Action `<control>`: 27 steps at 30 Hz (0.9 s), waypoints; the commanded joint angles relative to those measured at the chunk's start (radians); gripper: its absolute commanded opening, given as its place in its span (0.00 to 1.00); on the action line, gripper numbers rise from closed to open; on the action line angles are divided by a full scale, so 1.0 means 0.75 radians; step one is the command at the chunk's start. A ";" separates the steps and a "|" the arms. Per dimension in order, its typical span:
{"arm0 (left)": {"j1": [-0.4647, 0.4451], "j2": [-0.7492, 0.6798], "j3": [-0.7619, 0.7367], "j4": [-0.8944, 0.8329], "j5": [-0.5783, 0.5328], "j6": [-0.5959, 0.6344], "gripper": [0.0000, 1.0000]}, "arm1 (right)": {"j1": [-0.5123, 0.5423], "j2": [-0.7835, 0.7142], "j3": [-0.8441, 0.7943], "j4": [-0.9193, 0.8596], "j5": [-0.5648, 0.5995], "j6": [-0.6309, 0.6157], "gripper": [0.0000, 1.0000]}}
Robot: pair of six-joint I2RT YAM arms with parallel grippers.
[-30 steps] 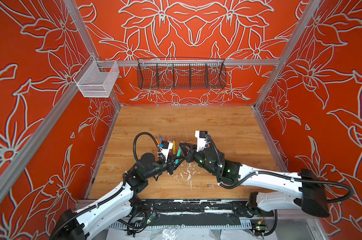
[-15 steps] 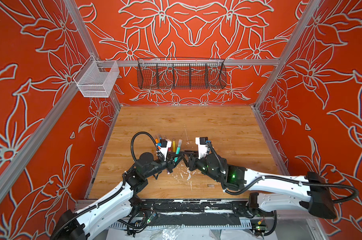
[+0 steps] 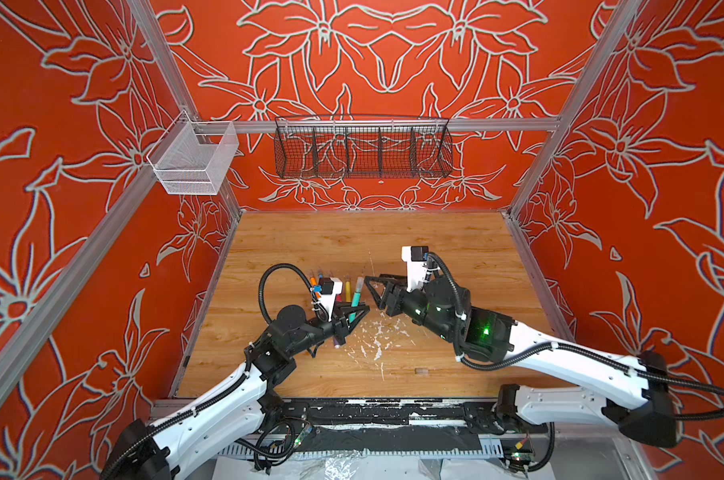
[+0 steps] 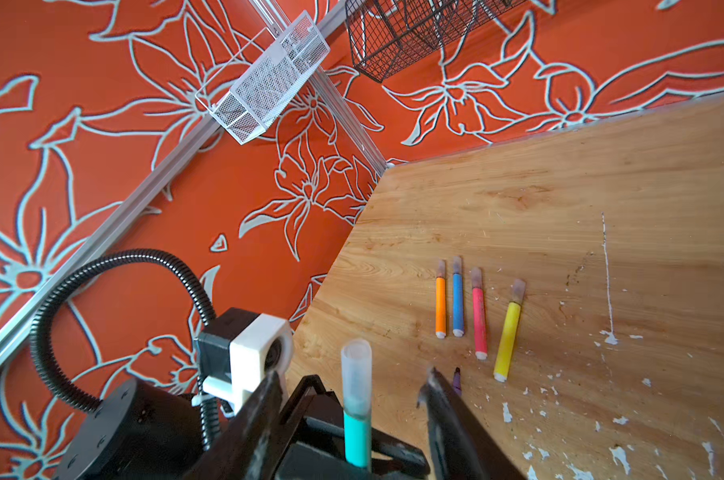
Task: Insert the pens into the pen caps
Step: 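Push the cap down onto the green marker with the right gripper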
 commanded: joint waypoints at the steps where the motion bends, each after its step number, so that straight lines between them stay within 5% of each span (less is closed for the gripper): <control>1: 0.004 -0.007 0.008 0.063 0.018 0.021 0.00 | -0.026 0.079 0.068 -0.046 -0.052 0.009 0.57; 5: 0.004 -0.009 0.008 0.060 0.017 0.017 0.00 | -0.050 0.165 0.124 -0.046 -0.092 0.024 0.55; 10: 0.004 -0.007 0.010 0.060 0.019 0.018 0.00 | -0.052 0.231 0.194 -0.063 -0.126 0.006 0.40; 18: 0.004 -0.003 0.011 0.059 0.018 0.019 0.00 | -0.052 0.251 0.229 -0.082 -0.108 -0.016 0.39; 27: 0.003 0.009 0.018 0.055 0.011 0.010 0.00 | -0.050 0.286 0.180 -0.053 -0.165 0.025 0.14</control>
